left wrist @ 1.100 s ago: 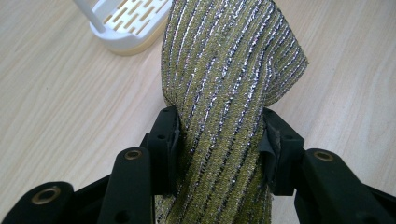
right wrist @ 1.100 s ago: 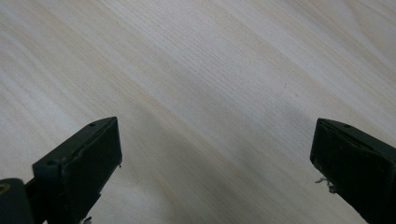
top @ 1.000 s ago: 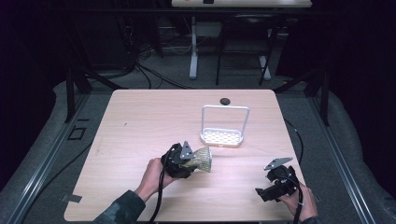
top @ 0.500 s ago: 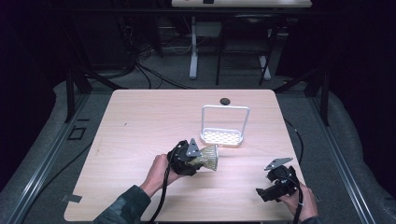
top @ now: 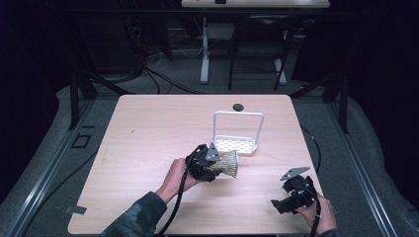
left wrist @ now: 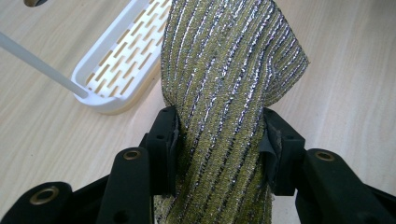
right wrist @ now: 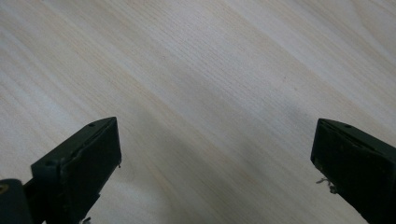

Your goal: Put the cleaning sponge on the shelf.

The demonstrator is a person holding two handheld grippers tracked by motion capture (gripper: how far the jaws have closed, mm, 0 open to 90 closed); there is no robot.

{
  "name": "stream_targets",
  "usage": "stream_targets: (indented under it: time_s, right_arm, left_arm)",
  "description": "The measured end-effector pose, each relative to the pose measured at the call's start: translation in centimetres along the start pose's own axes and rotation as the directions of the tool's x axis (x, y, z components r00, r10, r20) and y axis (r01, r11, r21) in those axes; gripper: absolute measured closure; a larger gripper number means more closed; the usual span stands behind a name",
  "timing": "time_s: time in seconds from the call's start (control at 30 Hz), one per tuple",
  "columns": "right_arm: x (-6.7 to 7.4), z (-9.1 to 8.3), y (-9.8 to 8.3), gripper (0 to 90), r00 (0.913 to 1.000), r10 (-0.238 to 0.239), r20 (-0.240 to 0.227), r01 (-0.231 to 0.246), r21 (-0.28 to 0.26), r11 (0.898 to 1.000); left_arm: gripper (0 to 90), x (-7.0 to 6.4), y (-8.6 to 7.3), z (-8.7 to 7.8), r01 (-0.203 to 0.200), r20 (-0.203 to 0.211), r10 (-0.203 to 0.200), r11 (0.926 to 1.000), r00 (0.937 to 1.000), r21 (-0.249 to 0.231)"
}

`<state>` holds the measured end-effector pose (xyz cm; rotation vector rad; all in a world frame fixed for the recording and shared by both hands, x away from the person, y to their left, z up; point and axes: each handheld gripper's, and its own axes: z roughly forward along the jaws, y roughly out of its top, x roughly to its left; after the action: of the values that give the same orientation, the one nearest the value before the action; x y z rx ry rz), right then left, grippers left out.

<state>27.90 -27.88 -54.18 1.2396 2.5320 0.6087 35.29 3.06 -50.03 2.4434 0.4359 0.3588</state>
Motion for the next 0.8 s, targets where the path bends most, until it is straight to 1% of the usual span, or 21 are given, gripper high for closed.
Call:
stream_targets:
  time_s: [0.1,0.13,0.23,0.27,0.37,0.43,0.53,0.6,0.63,0.73,0.8]
  right_arm:
    - [0.0,-0.1,0.0,1.0,1.0,-0.001,0.0,0.001,0.007,1.0]
    - [0.0,0.0,0.0,1.0,1.0,0.0,0.002,0.0,0.003,1.0]
    - [0.0,-0.1,-0.1,1.0,1.0,0.0,0.005,0.0,0.005,1.0]
    - [-0.1,-0.1,-0.1,1.0,1.0,-0.004,0.008,0.004,0.004,1.0]
    - [0.0,-0.1,-0.1,1.0,1.0,-0.002,0.007,0.002,0.009,1.0]
    - [0.0,0.0,-0.1,1.1,0.9999,-0.012,0.009,0.012,0.009,1.0]
    - [0.1,0.0,-0.1,1.1,0.9999,-0.012,0.01,0.012,0.016,1.0]
    - [0.1,0.0,-0.1,1.1,0.9999,-0.011,0.009,0.011,0.016,1.0]
    - [0.1,0.0,-0.1,1.1,0.9999,-0.009,0.008,0.009,0.016,1.0]
    - [0.0,-0.1,-0.1,1.0,0.9999,-0.009,0.009,0.009,0.009,1.0]
    - [0.0,-0.1,-0.1,1.0,0.9999,-0.009,0.008,0.009,0.01,1.0]
  left_arm:
    - [54.3,0.0,0.2,0.2,-0.003,0.006,0.003,1.0,1.0,0.005]
    - [54.3,0.1,0.4,0.3,-0.013,0.005,0.013,0.9999,0.9999,0.007]
    - [54.2,0.2,0.7,0.3,-0.022,0.004,0.022,0.9997,0.9997,0.008]
    - [54.2,0.3,0.8,0.4,-0.026,-0.003,0.026,0.9996,0.9996,0.005]
    - [54.1,0.5,1.3,0.4,-0.026,-0.001,0.026,0.9997,0.9997,0.003]
    - [54.1,0.5,1.6,0.5,-0.033,-0.006,0.033,0.9994,0.9994,0.003]
    - [54.1,0.7,2.2,0.6,-0.047,-0.014,0.047,0.9989,0.9988,-0.001]
    - [54.1,0.7,2.3,0.6,-0.046,-0.015,0.046,0.9989,0.9988,-0.005]
    - [54.1,0.8,2.4,0.6,-0.053,-0.016,0.053,0.9986,0.9985,-0.001]
    - [54.1,0.9,2.8,0.7,-0.058,-0.019,0.058,0.9983,0.9981,-0.003]
    - [54.1,1.1,3.2,0.8,-0.068,-0.022,0.068,0.9976,0.9974,-0.003]
